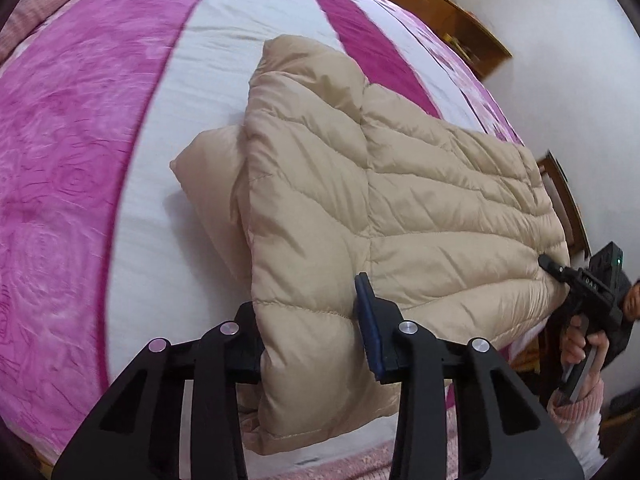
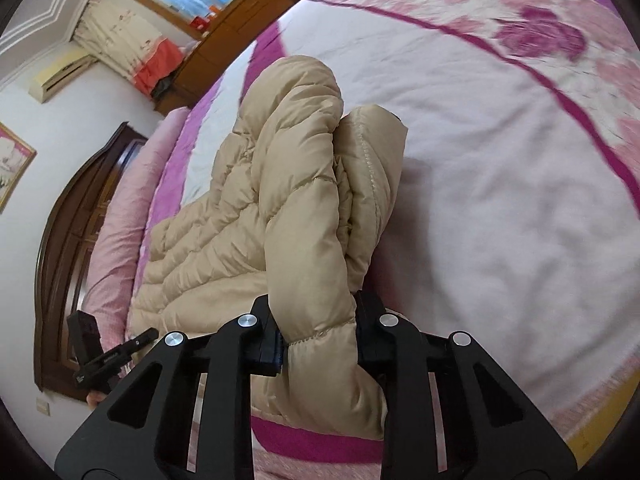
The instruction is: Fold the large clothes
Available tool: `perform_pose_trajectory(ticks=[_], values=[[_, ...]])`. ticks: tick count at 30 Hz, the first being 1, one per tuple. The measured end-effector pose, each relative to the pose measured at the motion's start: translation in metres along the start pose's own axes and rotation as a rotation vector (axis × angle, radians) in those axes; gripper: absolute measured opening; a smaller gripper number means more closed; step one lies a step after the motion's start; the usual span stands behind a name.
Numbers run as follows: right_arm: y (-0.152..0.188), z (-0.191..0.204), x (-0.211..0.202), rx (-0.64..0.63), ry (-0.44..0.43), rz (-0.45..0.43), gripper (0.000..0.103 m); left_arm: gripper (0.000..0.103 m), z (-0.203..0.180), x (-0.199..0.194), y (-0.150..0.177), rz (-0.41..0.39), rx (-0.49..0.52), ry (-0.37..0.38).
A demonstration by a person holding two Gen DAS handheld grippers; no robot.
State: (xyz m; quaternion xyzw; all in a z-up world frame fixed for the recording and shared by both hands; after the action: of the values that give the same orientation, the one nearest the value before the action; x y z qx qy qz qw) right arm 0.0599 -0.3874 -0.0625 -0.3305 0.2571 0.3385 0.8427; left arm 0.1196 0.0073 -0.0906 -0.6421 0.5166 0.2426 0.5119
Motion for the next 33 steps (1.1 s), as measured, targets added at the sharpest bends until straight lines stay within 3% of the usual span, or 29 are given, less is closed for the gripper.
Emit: perform_pose_trajectory(ticks=[4, 7, 9, 11, 19, 22, 28, 33], values=[[0.006, -0.012, 0.003, 0.025, 0.001, 0.01, 0.033, 0.049, -0.006, 0.004, 0.0, -0.011, 0.075, -0.103], [0.005, -0.018, 0.005, 0.032, 0.028, -0.003, 0.047, 0.055, -0.012, -0.007, -0.003, -0.015, 0.102, -0.139], [0.006, -0.021, 0.007, 0.037, 0.021, -0.011, 0.056, 0.065, -0.012, -0.021, -0.006, -0.041, 0.119, -0.167], [0.008, -0.023, 0.01, 0.048, 0.001, -0.011, 0.063, 0.066, -0.01, -0.037, -0.008, -0.066, 0.142, -0.208], [0.002, -0.03, 0.019, 0.109, -0.062, 0.01, 0.068, 0.066, -0.046, -0.059, -0.011, -0.088, 0.206, -0.162], [0.003, -0.031, 0.017, 0.113, -0.062, 0.012, 0.066, 0.066, -0.066, -0.044, -0.004, -0.065, 0.238, -0.142], [0.001, -0.021, 0.008, 0.09, -0.073, 0.017, 0.042, 0.066, -0.096, -0.006, 0.007, -0.025, 0.322, -0.109], [0.003, -0.001, -0.013, 0.096, -0.09, 0.014, 0.029, 0.055, -0.106, 0.022, 0.014, 0.004, 0.379, -0.131]])
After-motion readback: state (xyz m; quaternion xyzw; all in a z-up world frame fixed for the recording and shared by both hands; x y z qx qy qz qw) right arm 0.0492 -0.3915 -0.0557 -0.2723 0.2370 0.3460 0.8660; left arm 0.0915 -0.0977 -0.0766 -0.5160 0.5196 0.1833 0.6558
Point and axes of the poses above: each gripper's, at about its wrist camera, not at the fingertips, and x roughly the way its jaws point, z to its left, y to its underside, the point moved 9 cm from there along x, roughly the way its jaws point, and after that the axes turned 2 degrees about -y, right-handed, at the moved point
